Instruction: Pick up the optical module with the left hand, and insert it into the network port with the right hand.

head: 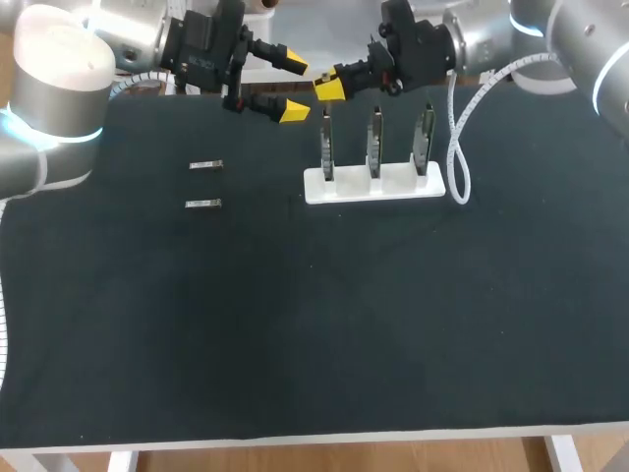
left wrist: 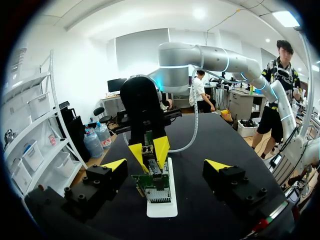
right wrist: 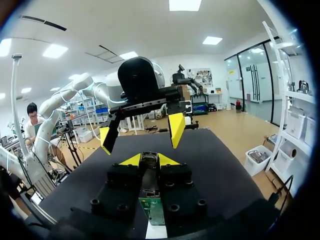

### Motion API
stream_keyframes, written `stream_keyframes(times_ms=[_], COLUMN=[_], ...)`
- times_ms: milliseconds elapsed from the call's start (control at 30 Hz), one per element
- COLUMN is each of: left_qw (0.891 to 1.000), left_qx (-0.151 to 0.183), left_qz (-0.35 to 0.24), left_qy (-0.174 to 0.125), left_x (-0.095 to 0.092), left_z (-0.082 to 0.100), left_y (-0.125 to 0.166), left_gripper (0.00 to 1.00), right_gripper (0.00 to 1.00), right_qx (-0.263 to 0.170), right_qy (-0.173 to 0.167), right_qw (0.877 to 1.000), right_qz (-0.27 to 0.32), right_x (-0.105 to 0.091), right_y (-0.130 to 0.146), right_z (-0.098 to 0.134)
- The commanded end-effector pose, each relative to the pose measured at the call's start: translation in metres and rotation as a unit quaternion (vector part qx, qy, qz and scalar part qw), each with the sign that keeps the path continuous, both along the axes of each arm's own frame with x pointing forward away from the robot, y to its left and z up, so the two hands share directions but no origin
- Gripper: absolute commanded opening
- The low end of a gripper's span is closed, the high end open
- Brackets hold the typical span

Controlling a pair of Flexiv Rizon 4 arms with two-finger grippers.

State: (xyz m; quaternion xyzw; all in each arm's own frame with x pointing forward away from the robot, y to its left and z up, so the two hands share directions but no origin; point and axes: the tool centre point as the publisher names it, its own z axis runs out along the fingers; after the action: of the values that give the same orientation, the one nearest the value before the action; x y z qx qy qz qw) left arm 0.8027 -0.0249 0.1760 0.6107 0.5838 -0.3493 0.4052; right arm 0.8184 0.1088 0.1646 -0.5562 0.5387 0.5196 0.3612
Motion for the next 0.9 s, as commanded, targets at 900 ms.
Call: stream_keyframes(times_ms=[900], left_qw=[1.0], left_qx=[0.001], left_qz=[-0.001], left_qy=[0.0], left_x=[0.0017], left_z=[0.0], left_y=[-0.0001], left_gripper=[1.0], right_gripper=[0.0], right_qx=[0.012], right_qy=[0.006], right_qw=[0.999], right_qz=[0.047], right_x=[0.0091], right_y=[0.0003], right_z=[0.0014])
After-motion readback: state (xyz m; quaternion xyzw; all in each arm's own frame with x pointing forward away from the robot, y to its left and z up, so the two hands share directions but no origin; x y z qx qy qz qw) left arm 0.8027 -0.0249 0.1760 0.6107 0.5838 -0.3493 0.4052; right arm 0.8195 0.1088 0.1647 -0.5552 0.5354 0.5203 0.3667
